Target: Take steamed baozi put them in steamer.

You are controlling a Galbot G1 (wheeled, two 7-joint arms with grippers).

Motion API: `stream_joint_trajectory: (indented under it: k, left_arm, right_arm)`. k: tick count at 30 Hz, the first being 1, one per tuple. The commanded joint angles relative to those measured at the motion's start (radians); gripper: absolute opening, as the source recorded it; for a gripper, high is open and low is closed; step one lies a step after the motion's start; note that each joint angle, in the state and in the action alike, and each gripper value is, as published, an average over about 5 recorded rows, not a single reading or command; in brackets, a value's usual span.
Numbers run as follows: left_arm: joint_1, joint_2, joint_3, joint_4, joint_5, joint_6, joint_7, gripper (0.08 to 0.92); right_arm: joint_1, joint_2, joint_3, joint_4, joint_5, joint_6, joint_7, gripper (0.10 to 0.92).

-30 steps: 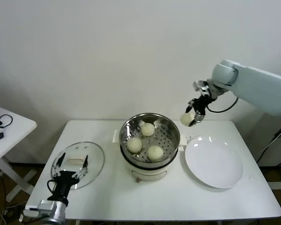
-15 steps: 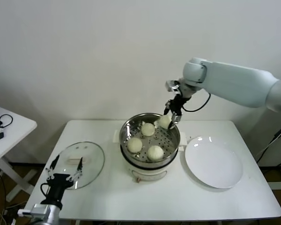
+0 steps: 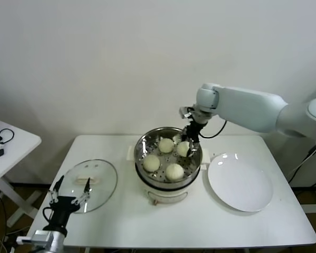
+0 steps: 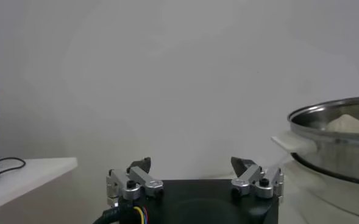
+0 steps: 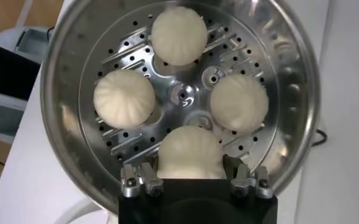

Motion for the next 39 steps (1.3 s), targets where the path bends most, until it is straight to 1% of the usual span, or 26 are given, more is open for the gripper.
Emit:
stream_joint_trajectory:
  k: [1,16,18,23,28,34,39]
  left_arm:
    - [-0.002,-0.001,-0.001,0.007,-0.006,-0.001,0.000,0.823]
    - [-0.012,-0.002,0.010,0.008,0.001,0.003,-0.001,0.823]
    - [-0.012,-0.003,0.011,0.008,0.001,0.004,-0.001,0.823]
    - [-0.014,-0.003,0.012,0.008,0.004,0.004,-0.003,0.823]
    - [-0.016,-0.005,0.020,0.008,0.010,0.005,-0.004,0.823]
    - [-0.023,-0.005,0.028,0.006,0.016,0.008,-0.005,0.823]
    - [-0.027,-0.007,0.038,0.004,0.017,0.008,-0.018,0.823]
  right_arm:
    - [-0.066,0.021,0.004,-0.032,-0.025,-0.002,0.004,0.687]
    - [-0.069,0.010,0.013,-0.026,-0.041,0.001,0.007,0.687]
    - [-0.069,0.010,0.017,-0.026,-0.040,0.001,0.006,0.703]
    - [-0.056,0.010,0.025,-0.021,-0.026,0.004,-0.003,0.802]
    - [-0.019,0.001,0.029,0.000,0.003,0.010,-0.018,0.822]
    - [0.038,-0.055,0.045,0.068,0.047,0.013,-0.019,0.823]
    - [0.075,-0.153,0.086,0.154,0.043,0.011,-0.002,0.823]
